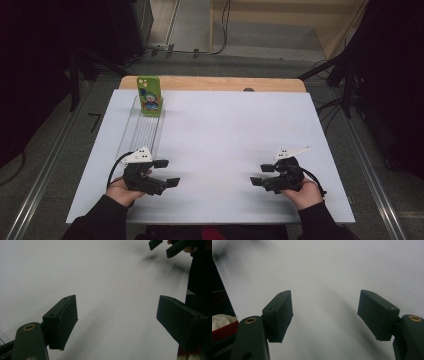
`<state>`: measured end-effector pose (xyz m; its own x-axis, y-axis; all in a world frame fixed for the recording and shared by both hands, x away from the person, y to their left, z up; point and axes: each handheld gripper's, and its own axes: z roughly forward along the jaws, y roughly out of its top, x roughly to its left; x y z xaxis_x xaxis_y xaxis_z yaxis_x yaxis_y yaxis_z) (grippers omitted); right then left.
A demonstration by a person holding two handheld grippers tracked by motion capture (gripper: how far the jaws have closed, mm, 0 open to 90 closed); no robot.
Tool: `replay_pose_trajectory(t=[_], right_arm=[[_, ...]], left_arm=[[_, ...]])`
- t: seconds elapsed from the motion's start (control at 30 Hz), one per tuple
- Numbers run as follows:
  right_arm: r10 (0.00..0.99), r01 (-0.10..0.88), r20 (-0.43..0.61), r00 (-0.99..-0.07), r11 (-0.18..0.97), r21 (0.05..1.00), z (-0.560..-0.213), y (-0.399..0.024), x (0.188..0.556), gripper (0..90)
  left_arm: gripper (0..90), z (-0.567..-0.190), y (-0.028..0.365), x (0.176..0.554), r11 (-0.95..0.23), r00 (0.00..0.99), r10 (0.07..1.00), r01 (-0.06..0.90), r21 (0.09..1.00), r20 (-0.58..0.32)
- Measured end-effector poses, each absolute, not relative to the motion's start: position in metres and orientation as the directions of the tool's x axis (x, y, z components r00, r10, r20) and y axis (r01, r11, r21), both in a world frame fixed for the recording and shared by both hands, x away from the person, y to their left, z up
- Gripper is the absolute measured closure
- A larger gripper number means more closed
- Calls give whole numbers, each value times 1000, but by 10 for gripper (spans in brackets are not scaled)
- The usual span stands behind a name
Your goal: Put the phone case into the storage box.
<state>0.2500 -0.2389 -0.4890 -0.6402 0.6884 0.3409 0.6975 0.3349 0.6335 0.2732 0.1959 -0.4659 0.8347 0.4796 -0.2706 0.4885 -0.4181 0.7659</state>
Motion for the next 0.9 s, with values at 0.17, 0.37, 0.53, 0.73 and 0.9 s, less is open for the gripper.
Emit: replay_pose_trajectory(t=[0.17,0.37,0.53,0.73,0.9], right_arm=[[687,697,340,-642,337,633,-489,-239,250,266],[688,697,341,-641,336,634,-489,-239,250,266],[687,697,342,-642,336,634,-489,-239,250,266],[686,696,342,-643,337,634,-489,-239,250,266],[686,696,341,-643,338,633,-489,-239,250,265]], left_arm=[[180,-467,197,270,-425,831,476,503,752,-286],[180,-471,197,266,-447,834,477,502,740,-278],[185,-473,201,267,-442,824,497,511,737,-273],[192,-475,202,266,-449,828,494,505,737,-266],[192,-476,202,265,-454,830,492,503,735,-264]])
